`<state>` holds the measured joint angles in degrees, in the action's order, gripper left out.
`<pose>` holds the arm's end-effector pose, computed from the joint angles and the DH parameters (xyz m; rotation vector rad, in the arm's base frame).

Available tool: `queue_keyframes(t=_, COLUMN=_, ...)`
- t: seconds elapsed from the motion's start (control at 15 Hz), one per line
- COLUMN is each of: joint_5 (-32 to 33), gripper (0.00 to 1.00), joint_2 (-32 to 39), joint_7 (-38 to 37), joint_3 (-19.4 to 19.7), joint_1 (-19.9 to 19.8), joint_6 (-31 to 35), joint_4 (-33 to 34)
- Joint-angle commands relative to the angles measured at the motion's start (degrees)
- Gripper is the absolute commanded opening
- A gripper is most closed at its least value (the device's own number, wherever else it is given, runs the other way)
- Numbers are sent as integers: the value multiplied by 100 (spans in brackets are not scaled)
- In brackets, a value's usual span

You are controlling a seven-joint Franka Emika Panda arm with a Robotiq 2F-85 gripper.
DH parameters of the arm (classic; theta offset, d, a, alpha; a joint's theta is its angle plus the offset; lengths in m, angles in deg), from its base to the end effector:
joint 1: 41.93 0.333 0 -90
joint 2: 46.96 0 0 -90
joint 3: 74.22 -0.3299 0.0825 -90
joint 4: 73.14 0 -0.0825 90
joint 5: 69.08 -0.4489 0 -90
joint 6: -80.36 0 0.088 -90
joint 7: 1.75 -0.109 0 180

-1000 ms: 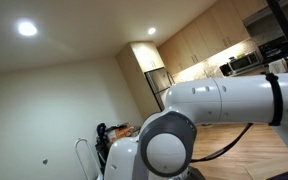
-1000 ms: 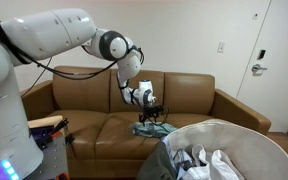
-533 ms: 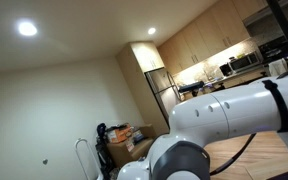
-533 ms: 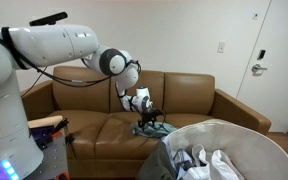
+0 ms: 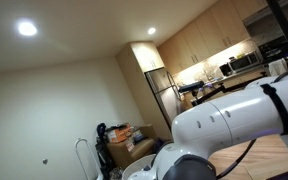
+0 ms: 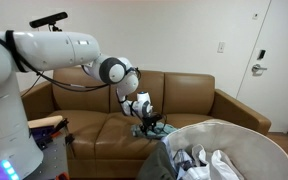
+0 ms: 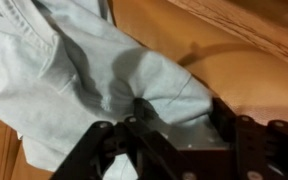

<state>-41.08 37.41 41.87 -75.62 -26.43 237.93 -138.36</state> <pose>0.6977 0.2271 -0.1596 2.1624 1.9595 0.1320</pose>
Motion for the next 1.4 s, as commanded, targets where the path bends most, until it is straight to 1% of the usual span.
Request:
queue_keyframes(t=0.0, joint_5=0, gripper=39, joint_2=-1, joint_7=208, joint_3=-43, joint_1=-128, joint_6=110, joint_4=50)
queue_keyframes(t=0.07, joint_5=-22, gripper=31, joint_2=-1, joint_7=243, joint_3=-84, joint_1=-166, joint_6=77, joint_4=92)
queue_keyframes(t=0.13, joint_5=-40, gripper=26, joint_2=-1, joint_7=261, joint_3=-110, joint_1=-192, joint_6=63, joint_4=138)
queue_keyframes(t=0.2, joint_5=-53, gripper=18, joint_2=-3, joint_7=273, joint_3=-121, joint_1=-209, joint_6=44, joint_4=219)
queue_keyframes(t=0.27, joint_5=-61, gripper=13, joint_2=-5, joint_7=270, joint_3=-117, joint_1=-211, joint_6=17, joint_4=292)
queue_keyframes(t=0.4, joint_5=-7, gripper=8, joint_2=-145, joint_7=318, joint_3=-129, joint_1=-278, joint_6=-38, joint_4=386)
queue_keyframes(t=0.53, joint_5=-67, gripper=5, joint_2=-562, joint_7=742, joint_3=-377, joint_1=-522, joint_6=-344, joint_4=314)
queue_keyframes(t=0.6, joint_5=-105, gripper=4, joint_2=-804, joint_7=1007, joint_3=-567, joint_1=-671, joint_6=-447, joint_4=240)
queue_keyframes(t=0.67, joint_5=-117, gripper=8, joint_2=-974, joint_7=1058, joint_3=-614, joint_1=-718, joint_6=-521, joint_4=228)
queue_keyframes(t=0.73, joint_5=-145, gripper=9, joint_2=-1192, joint_7=1174, joint_3=-739, joint_1=-817, joint_6=-673, joint_4=183)
queue_keyframes(t=0.8, joint_5=-147, gripper=9, joint_2=-1423, joint_7=1228, joint_3=-791, joint_1=-862, joint_6=-921, joint_4=177)
queue_keyframes(t=0.93, joint_5=-122, gripper=9, joint_2=-1885, joint_7=1253, joint_3=-883, joint_1=-937, joint_6=-1186, joint_4=128)
queue_keyframes(t=1.07, joint_5=-68, gripper=8, joint_2=-2401, joint_7=1290, joint_3=-958, joint_1=-983, joint_6=-1303, joint_4=-30)
queue_keyframes(t=1.13, joint_5=-305, gripper=9, joint_2=-1801, joint_7=1182, joint_3=-614, joint_1=-732, joint_6=-1133, joint_4=497)
queue_keyframes(t=1.33, joint_5=-297, gripper=8, joint_2=-2265, joint_7=1199, joint_3=-647, joint_1=-729, joint_6=-1299, joint_4=302)
